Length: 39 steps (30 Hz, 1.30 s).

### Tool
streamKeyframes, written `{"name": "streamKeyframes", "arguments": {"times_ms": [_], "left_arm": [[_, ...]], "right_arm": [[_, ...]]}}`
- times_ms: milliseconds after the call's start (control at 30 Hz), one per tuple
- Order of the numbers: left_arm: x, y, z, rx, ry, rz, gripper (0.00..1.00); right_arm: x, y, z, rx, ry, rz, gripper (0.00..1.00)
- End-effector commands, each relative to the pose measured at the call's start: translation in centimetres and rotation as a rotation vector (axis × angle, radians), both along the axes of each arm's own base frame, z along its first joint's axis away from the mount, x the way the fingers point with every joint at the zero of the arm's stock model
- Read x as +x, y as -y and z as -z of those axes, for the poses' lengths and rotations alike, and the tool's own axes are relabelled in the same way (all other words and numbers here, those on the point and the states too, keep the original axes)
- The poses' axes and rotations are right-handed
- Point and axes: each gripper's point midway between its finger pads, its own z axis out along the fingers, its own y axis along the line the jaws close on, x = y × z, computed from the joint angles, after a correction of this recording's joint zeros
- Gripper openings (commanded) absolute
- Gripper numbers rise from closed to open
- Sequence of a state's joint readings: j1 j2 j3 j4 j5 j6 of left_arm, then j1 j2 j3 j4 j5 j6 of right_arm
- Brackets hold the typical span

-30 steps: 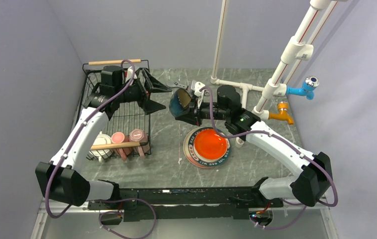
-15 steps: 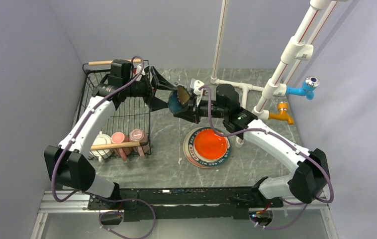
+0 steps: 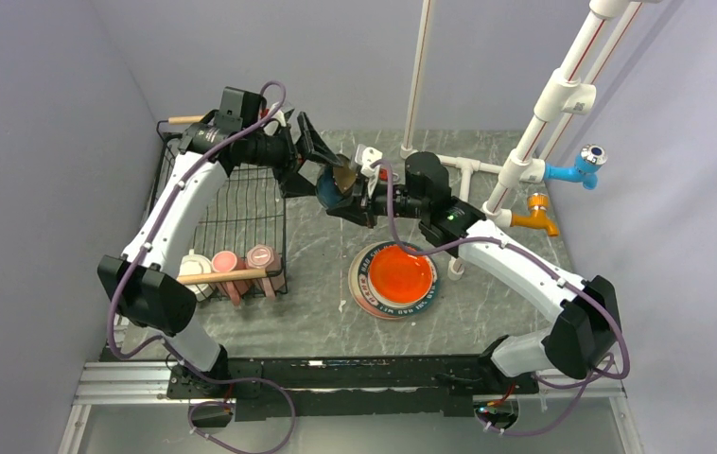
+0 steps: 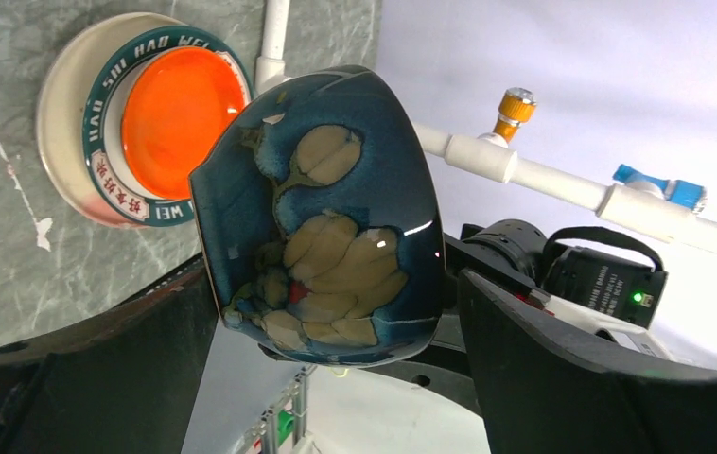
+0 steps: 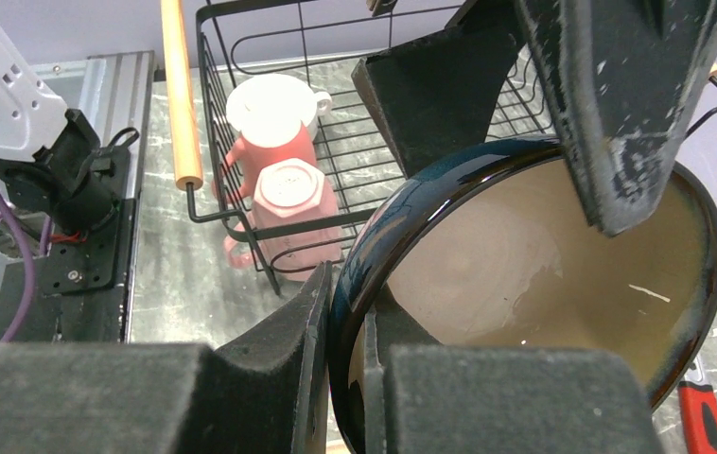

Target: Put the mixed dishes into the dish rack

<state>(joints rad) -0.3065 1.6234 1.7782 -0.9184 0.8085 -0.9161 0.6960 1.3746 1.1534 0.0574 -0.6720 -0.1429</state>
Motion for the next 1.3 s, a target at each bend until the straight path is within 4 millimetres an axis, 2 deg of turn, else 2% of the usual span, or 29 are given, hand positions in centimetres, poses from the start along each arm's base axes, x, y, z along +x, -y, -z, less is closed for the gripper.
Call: {"name": "streamKeyframes", "arguments": {"times_ms": [0, 200, 400, 500, 533, 667, 733, 767, 967, 1267], "left_arm": [[-1.7, 0.8, -2.3, -0.007, 0.097, 0.078, 0.93], [-1.9, 0.9, -2.3, -0.021, 0.113, 0.086, 0.81], [-2.1, 1.0, -2.6, -0.046, 0.134, 0.081, 0.83], [-2.0, 1.0, -2.7, -0.052, 0.147, 0.081, 0.77], [-2.1, 1.0, -2.8, -0.057, 0.150, 0.081, 0.69], [-2.3, 0.8, -3.0, -0.064, 0.182, 0.068, 0.17], [-2.3, 0.7, -3.0, -0.064, 0.191, 0.061, 0.04], [-2.4, 0.6, -3.0, -0.063, 0.188, 0.058, 0.00], [-2.4, -0.1, -3.2, -0.009, 0.184, 0.028, 0.00], [-2.6, -0.3, -3.5, -0.002, 0.193, 0.026, 0.00]], "right_arm": [[-1.5, -1.4, -2.6, 0.039, 0.082, -0.090, 0.00], [-1.6, -1.6, -2.4, 0.038, 0.077, -0.092, 0.00], [-1.8, -1.8, -2.2, 0.034, 0.070, -0.099, 0.00], [-1.9, -1.8, -2.2, 0.032, 0.070, -0.098, 0.00], [-1.9, -1.8, -2.2, 0.032, 0.071, -0.098, 0.00], [-1.9, -2.1, -2.1, 0.026, 0.067, -0.100, 0.00], [-1.8, -2.0, -2.1, 0.023, 0.069, -0.094, 0.00], [-1.7, -2.1, -2.1, 0.023, 0.071, -0.089, 0.04], [-1.6, -2.1, -2.0, 0.024, 0.074, -0.064, 0.23], [-1.3, -2.9, -1.8, 0.001, 0.076, -0.035, 0.41]]}}
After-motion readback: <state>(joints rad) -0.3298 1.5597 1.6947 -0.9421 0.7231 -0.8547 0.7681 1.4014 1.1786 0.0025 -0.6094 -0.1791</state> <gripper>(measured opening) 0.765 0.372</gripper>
